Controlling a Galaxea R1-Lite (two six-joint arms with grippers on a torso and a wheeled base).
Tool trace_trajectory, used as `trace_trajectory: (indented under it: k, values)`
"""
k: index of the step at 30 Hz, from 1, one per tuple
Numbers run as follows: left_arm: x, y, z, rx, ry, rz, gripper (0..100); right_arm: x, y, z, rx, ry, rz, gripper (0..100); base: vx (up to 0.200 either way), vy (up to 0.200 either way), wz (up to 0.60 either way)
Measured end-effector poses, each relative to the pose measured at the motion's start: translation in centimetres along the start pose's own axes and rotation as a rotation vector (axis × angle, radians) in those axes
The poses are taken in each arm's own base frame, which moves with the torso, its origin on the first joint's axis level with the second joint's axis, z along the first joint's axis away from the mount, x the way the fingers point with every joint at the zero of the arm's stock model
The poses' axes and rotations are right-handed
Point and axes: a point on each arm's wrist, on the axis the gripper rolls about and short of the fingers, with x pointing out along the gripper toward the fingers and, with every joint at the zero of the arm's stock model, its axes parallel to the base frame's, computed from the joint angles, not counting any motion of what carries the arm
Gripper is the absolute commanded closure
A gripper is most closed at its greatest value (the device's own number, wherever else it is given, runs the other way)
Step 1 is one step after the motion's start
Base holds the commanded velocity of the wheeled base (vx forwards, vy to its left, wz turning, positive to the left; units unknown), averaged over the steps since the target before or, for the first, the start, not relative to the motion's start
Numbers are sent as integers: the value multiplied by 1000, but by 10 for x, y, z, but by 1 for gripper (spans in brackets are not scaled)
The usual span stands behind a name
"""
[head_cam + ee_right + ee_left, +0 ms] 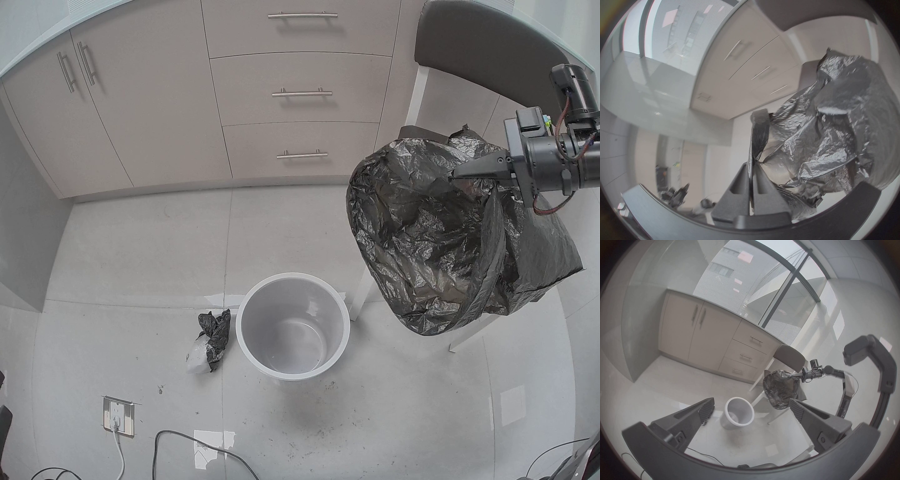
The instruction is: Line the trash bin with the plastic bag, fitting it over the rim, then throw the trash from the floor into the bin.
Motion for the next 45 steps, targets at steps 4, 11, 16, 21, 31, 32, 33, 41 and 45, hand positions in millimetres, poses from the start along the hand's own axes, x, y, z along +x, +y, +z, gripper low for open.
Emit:
trace_trajectory:
  k: [4,11,16,21,31,32,33,41,45]
  values:
    - [14,0,15,-51,36,-51,0,-15,4,-16,-21,80,130,100,0,0,0]
    - [61,0,36,-90,107,-116,0,-41,14,-32,-49,72,178,100,0,0,0]
    - [103,0,43,-98,158,-138,0,-53,27,-33,-57,17,232,100,0,0,0]
    - [145,3,40,-86,212,-134,0,-56,46,-26,-63,-95,291,100,0,0,0]
    - [218,11,22,-64,265,-122,0,-46,81,-21,-72,-167,378,100,0,0,0]
    - [223,12,20,-66,269,-120,0,-45,83,-21,-73,-163,385,100,0,0,0]
    - [230,13,18,-71,274,-119,0,-44,87,-21,-76,-159,397,100,0,0,0]
    - [260,19,6,-127,321,-95,0,-40,99,-26,-89,-129,444,100,0,0,0]
    - [278,19,6,-163,332,-88,0,-42,104,-30,-95,-117,463,100,0,0,0]
